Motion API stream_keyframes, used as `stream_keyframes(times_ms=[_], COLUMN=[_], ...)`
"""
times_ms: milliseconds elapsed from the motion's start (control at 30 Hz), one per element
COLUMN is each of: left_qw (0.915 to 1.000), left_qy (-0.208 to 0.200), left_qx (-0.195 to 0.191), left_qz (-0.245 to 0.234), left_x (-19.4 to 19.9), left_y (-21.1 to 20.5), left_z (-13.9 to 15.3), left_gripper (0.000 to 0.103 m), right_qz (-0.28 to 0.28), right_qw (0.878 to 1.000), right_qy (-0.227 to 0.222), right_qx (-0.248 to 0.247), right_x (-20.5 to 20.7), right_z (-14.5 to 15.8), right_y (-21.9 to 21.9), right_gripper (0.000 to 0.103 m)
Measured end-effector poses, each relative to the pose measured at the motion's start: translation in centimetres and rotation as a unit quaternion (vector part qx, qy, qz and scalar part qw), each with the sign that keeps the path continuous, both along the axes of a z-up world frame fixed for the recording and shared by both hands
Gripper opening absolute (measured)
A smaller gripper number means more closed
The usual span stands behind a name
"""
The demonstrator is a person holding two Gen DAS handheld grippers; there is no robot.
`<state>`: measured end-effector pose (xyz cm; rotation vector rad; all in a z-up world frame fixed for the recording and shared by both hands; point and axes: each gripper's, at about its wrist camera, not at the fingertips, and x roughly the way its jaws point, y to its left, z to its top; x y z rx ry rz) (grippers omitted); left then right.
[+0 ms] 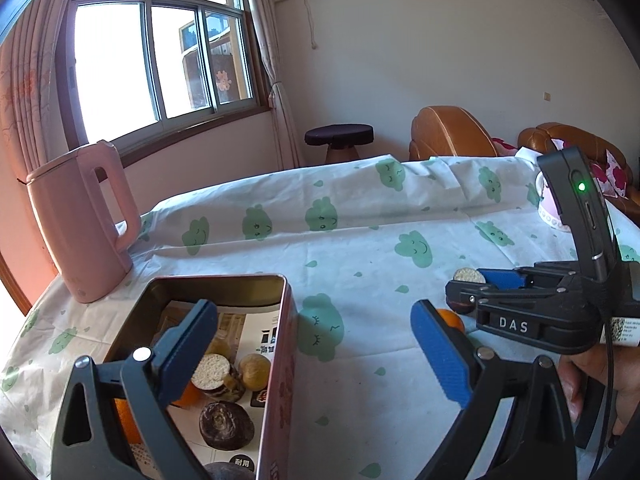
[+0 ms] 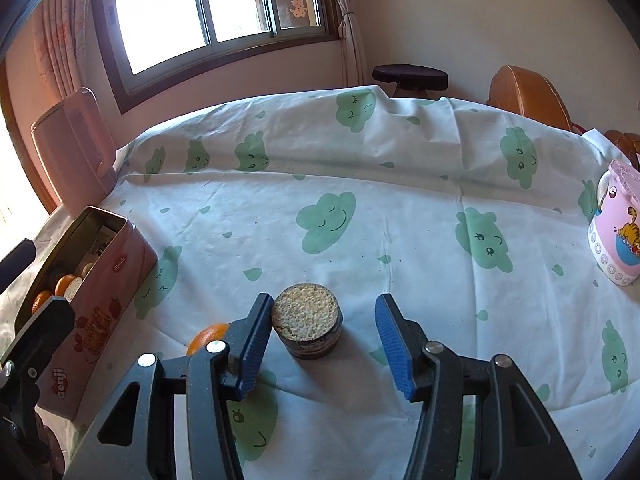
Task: Organize fruits
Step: 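Grasp the round brown grain cake with the right gripper while the left gripper grasps a small orange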
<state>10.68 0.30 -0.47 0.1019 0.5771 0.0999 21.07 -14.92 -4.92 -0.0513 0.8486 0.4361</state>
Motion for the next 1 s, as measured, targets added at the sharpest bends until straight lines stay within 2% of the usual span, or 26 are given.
stream_keyframes(times_ms=[233, 400, 500, 567, 800, 833, 900, 967, 1000], left_qw=[0.999, 0.9962, 0.9939, 0.9921, 0.9894, 0.9886, 0.9857, 0.9816, 0.9802], left_qy=[0.024, 0.061, 0.081, 0.091, 0.106, 0.11, 0.127, 0.144, 0.149], left_qx=[-0.017, -0.034, -0.041, -0.05, -0.047, -0.049, -0.053, -0.067, -0.073], left_qz=[-0.033, -0.052, -0.063, -0.071, -0.087, -0.09, -0.096, -0.106, -0.108], left_x=[0.9, 2.0, 2.6, 2.8, 3.7, 4.0, 4.6, 5.1, 5.2], left_y=[-1.7, -2.7, -3.4, -3.6, -4.8, -4.9, -5.1, -5.1, -5.0], left_z=[-0.9, -2.1, -2.8, -3.2, -3.9, -4.0, -4.5, -4.9, -5.0], left_gripper=[0.097, 0.086, 0.078, 0.078, 0.077, 0.075, 0.062, 0.054, 0.045], right_qz=[-0.01, -0.056, -0.068, -0.07, -0.083, -0.083, -0.083, -0.083, -0.083], right_qw=[0.999, 0.997, 0.997, 0.997, 0.996, 0.996, 0.996, 0.996, 0.996], right_qy=[-0.026, -0.042, -0.039, -0.038, -0.014, -0.014, -0.015, -0.014, -0.014], right_qx=[-0.027, -0.025, -0.022, -0.018, 0.004, 0.006, 0.006, 0.006, 0.006], right_x=[-2.7, -3.4, -3.3, -3.2, -2.6, -2.6, -2.6, -2.6, -2.6], right_z=[0.4, 1.0, 1.0, 1.1, 0.6, 0.6, 0.6, 0.6, 0.6], right_y=[-0.7, -3.1, -3.7, -3.9, -4.7, -4.8, -4.8, -4.8, -4.8], right_gripper=[0.037, 0.037, 0.037, 0.037, 0.037, 0.037, 0.037, 0.037, 0.037])
